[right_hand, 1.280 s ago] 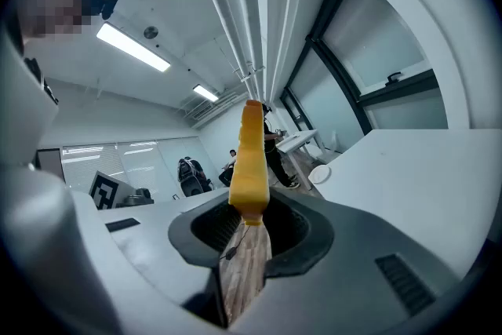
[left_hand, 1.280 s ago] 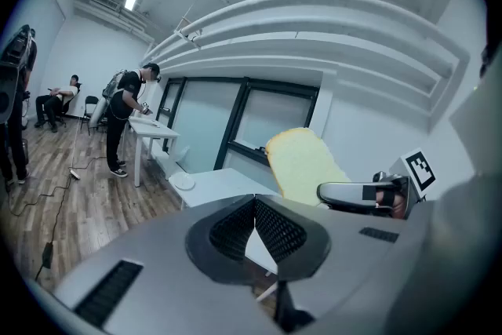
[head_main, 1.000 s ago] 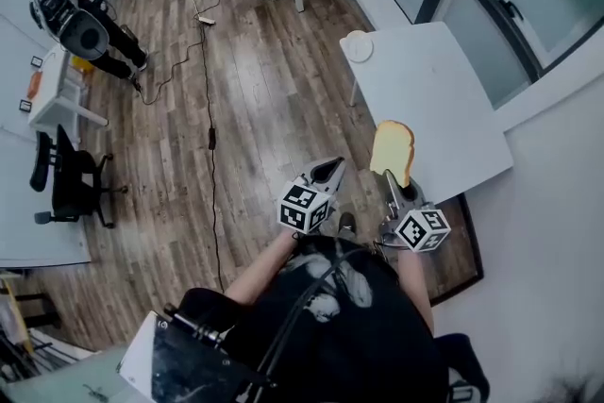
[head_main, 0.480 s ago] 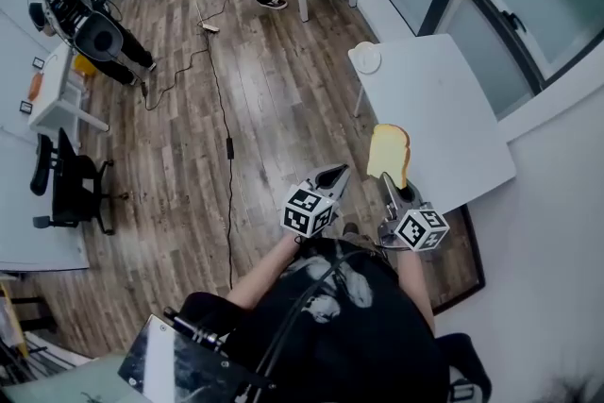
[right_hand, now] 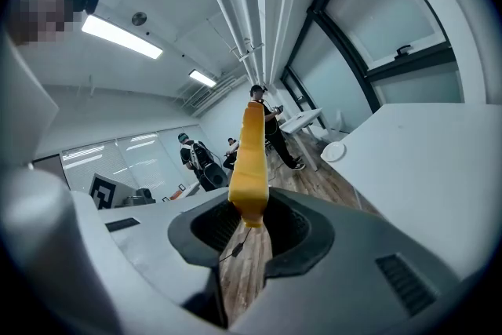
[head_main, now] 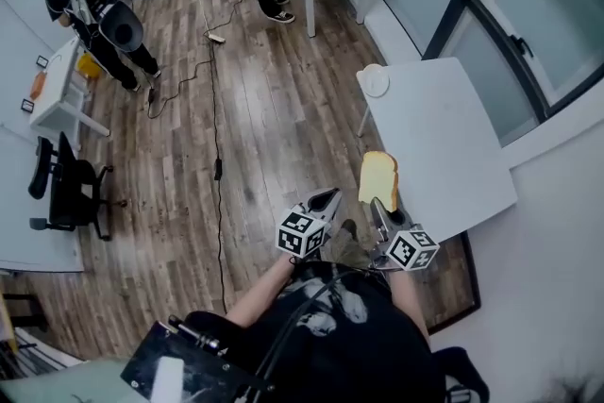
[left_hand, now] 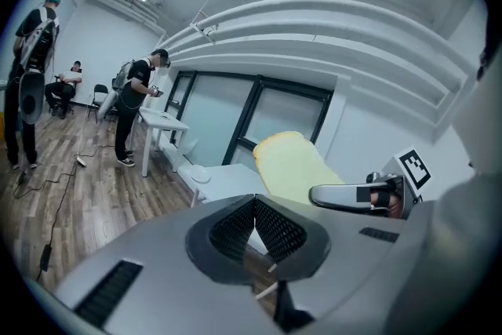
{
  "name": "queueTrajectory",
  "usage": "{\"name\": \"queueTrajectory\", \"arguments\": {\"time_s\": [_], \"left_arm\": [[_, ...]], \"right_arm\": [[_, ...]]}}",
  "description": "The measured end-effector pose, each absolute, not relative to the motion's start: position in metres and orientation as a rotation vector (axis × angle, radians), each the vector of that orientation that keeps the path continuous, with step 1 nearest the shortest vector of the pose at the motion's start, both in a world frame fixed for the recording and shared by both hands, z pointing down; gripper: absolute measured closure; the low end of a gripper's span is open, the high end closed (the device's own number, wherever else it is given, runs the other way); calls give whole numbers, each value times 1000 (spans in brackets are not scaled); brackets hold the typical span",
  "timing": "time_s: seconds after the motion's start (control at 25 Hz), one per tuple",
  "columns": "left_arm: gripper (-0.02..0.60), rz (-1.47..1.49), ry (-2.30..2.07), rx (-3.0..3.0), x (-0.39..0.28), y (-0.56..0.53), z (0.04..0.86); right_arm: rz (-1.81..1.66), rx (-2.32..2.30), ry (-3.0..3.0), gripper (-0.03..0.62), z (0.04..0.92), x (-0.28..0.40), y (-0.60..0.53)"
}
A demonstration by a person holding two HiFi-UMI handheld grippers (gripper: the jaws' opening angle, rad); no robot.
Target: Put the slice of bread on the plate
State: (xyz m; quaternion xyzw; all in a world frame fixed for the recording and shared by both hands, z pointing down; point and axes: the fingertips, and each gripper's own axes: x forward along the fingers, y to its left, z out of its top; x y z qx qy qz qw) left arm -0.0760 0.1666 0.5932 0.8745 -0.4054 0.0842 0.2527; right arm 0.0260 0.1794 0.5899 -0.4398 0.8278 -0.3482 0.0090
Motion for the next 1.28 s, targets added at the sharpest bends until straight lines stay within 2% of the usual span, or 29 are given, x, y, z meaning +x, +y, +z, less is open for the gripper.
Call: {"name": "queueTrajectory", "arguments": {"time_s": [0.16, 0.64, 0.92, 1.28], "left_arm": [[575, 213, -1148, 2355, -75, 127, 585], [575, 259, -1026, 2406, 24, 61, 587], [575, 299, -1036, 2350, 15, 24, 599], [575, 251, -1031, 2365, -23, -73, 592]], "right_arm": [[-1065, -1362, 2587, 500, 583, 42, 148], [-1134, -1298, 2531, 500, 592, 112, 69], [-1232, -1283, 2460, 500, 604, 117, 36], [-1202, -1342, 2464, 500, 606, 88, -53]]}}
